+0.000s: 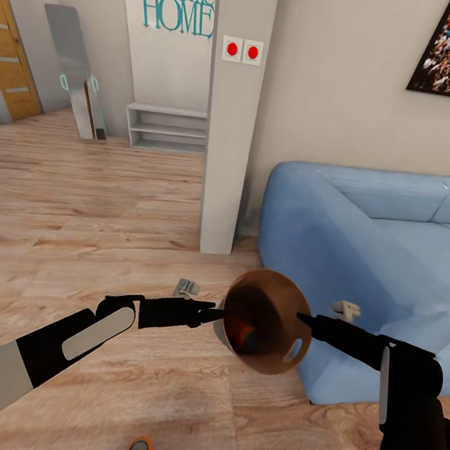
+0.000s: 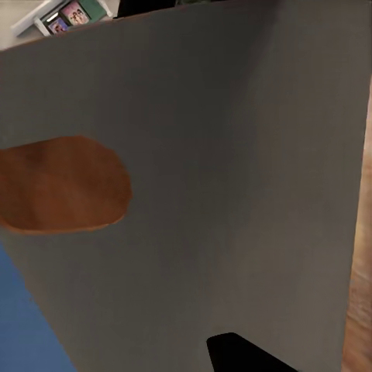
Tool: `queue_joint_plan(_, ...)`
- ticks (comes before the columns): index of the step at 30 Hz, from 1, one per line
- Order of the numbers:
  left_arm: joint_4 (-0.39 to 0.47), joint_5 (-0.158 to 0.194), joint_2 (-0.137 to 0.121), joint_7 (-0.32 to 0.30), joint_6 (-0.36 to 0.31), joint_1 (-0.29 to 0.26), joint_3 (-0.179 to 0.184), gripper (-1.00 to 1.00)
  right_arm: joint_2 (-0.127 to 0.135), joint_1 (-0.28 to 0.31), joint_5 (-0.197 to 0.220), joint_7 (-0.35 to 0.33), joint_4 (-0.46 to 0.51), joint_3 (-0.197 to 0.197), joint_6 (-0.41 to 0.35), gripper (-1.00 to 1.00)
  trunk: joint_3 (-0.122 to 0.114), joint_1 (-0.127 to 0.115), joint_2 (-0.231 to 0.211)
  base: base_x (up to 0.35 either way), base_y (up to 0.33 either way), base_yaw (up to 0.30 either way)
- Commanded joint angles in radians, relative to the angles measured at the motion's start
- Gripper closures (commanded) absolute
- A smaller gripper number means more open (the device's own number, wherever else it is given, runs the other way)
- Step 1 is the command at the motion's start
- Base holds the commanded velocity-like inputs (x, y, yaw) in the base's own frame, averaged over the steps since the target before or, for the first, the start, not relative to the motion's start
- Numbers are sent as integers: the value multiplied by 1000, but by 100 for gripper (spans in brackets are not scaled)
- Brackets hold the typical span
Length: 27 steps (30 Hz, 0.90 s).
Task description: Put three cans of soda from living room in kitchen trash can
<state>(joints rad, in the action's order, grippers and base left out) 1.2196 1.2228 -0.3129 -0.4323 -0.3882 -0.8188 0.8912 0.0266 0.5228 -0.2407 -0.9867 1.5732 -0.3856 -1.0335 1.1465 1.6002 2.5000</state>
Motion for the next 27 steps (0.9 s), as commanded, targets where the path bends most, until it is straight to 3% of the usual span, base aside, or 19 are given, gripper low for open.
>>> queue_joint_plan(1, 0, 0, 0, 0, 0, 0, 0, -100, 0, 0, 29, -5, 1, 2, -14, 100, 0, 0, 0, 0, 0, 0)
queue_joint_plan(7, 0, -1, -1, 0, 0, 1, 0, -100, -1, 0, 29, -6, 1, 51, -14, 100, 0, 0, 0, 0, 0, 0)
queue_joint_plan(22, -2, 1, -2, 2, -1, 1, 0, -100, -1, 0, 29, -6, 1, 50, -14, 100, 0, 0, 0, 0, 0, 0)
queue_joint_plan(23, 4, 0, -8, 2, 0, 0, -7, -100, 6, -3, -11, -9, 5, 47, 15, 100, 0, 0, 0, 0, 0, 0)
queue_joint_plan(27, 27, 0, -21, 2, -5, 0, -29, -100, 18, -2, -75, -13, 26, 47, 48, 100, 0, 0, 0, 0, 0, 0)
